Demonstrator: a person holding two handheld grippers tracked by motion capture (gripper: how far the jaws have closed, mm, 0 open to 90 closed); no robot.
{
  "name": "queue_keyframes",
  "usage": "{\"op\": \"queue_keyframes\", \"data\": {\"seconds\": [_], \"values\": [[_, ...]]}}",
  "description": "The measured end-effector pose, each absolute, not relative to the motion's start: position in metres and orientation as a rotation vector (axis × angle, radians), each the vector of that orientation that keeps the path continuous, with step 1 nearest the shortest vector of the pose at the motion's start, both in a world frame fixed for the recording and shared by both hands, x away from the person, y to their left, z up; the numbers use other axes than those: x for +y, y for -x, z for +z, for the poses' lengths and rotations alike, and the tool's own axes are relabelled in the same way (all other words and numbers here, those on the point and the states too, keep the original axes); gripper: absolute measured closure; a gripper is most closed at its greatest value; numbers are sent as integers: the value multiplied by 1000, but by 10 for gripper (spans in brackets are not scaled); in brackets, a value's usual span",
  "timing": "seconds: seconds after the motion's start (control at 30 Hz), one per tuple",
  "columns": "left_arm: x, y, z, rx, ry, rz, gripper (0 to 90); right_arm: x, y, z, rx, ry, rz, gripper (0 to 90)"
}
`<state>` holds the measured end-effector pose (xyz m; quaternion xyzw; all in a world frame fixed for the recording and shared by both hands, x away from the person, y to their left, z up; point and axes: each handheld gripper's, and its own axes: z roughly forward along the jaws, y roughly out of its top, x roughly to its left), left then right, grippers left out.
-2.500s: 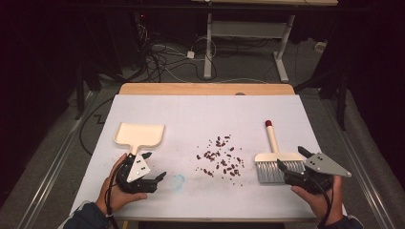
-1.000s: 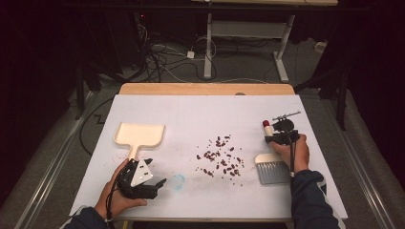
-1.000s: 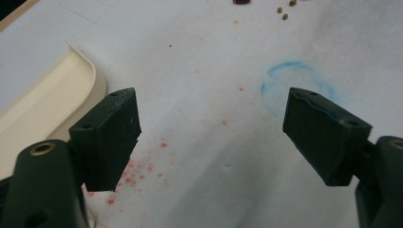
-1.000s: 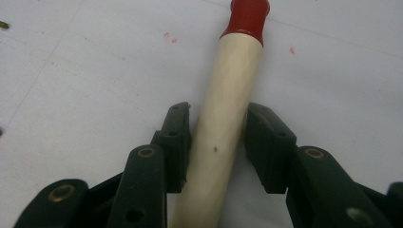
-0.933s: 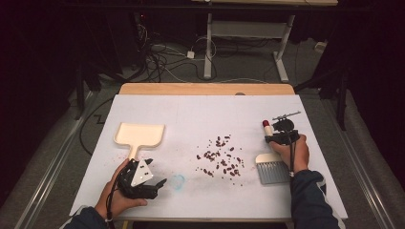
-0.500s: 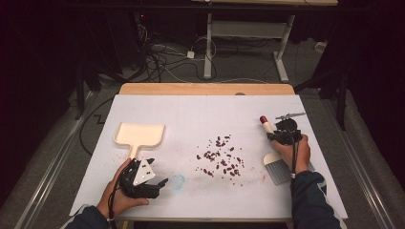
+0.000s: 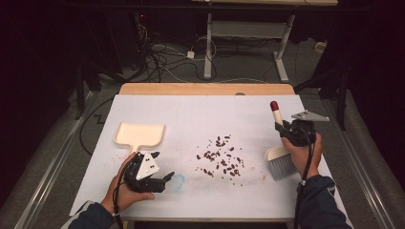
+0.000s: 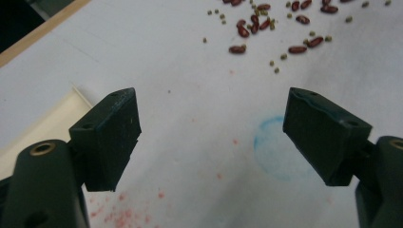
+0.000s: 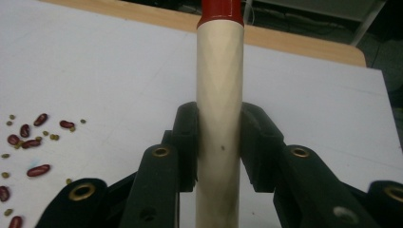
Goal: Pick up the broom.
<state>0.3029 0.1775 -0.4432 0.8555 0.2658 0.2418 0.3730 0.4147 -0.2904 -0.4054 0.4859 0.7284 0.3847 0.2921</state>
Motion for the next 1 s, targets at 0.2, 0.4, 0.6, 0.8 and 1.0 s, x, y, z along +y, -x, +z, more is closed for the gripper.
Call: {"op": "queue_keyframes", "data": {"seconds": [0.2,0.4,0.6,0.8,1.0], "values": [[147,-315,-420,610,-2130,564,192,-287,-400,-386,1888,-1230,1121,706],[95,-320,-401,495,-2085,488,192,-277,-384,-366,1859,-1164,1187,706],[40,-316,-395,410,-2053,400,193,-250,-366,-354,1848,-1084,1241,705],[0,-316,-391,422,-2004,337,212,-214,-343,-349,1848,-976,1307,705],[-2,-322,-396,407,-1997,353,395,-189,-320,-342,1850,-855,1360,704]]}}
